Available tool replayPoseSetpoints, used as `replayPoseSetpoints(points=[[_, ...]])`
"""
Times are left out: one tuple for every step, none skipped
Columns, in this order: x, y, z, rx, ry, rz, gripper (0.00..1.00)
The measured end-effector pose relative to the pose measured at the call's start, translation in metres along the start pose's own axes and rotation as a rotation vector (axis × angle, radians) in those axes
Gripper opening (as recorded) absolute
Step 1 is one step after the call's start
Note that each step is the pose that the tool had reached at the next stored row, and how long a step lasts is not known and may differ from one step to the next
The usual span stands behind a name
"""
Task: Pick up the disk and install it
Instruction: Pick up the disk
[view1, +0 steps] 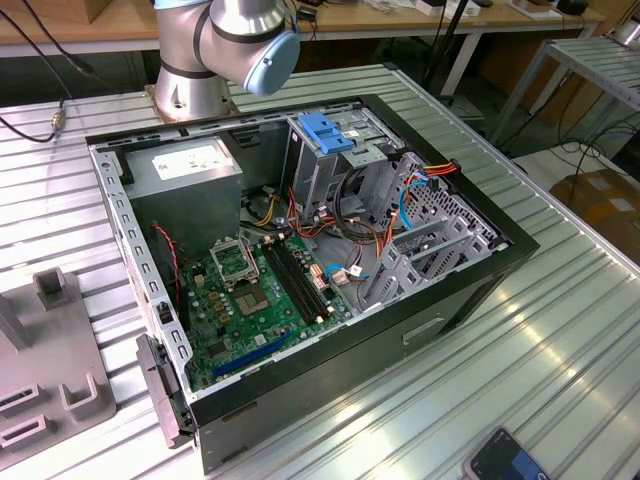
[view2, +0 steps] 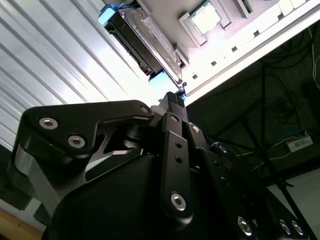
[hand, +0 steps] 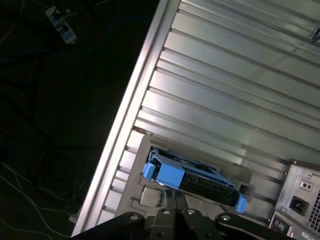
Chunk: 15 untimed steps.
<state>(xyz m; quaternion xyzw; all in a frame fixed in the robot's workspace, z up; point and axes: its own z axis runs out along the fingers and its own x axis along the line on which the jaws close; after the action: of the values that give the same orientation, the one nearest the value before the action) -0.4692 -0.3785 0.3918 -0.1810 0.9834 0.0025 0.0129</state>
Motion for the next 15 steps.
replayPoseSetpoints(points=[[0.0, 0.0, 0.0, -0.0002, 0.0, -0.005, 0.1], [0.0, 0.0, 0.0, -0.0002, 0.0001, -0.01, 0.1], [0.0, 0.0, 0.0, -0.0004, 0.0001, -0.017, 0.1], [-0.0001, -0.0001, 0.0, -0.0006, 0.0, -0.022, 0.1], [-0.0002, -0.0001, 0.0, -0.0008, -0.0001, -0.029, 0.1], [-0.0004, -0.0002, 0.0, -0.0009, 0.0, -0.036, 0.1], [-0.0008, -0.0003, 0.0, -0.0011, -0.0001, -0.045, 0.1], [-0.001, -0.0004, 0.0001, -0.0013, -0.0001, -0.049, 0.1], [-0.001, -0.0004, 0.0001, -0.0014, 0.0, -0.052, 0.1], [-0.0015, -0.0006, 0.0, -0.0015, 0.0, -0.057, 0.1], [-0.0016, -0.0006, 0.0, -0.0016, 0.0, -0.06, 0.1], [-0.0017, -0.0006, 0.0001, -0.0017, 0.0, -0.063, 0.1], [-0.0017, -0.0007, 0.0001, -0.0018, 0.0, -0.068, 0.1], [-0.0017, -0.0007, 0.0, -0.0019, 0.0, -0.074, 0.1], [-0.0018, -0.0007, 0.0, -0.002, 0.0001, -0.08, 0.1]])
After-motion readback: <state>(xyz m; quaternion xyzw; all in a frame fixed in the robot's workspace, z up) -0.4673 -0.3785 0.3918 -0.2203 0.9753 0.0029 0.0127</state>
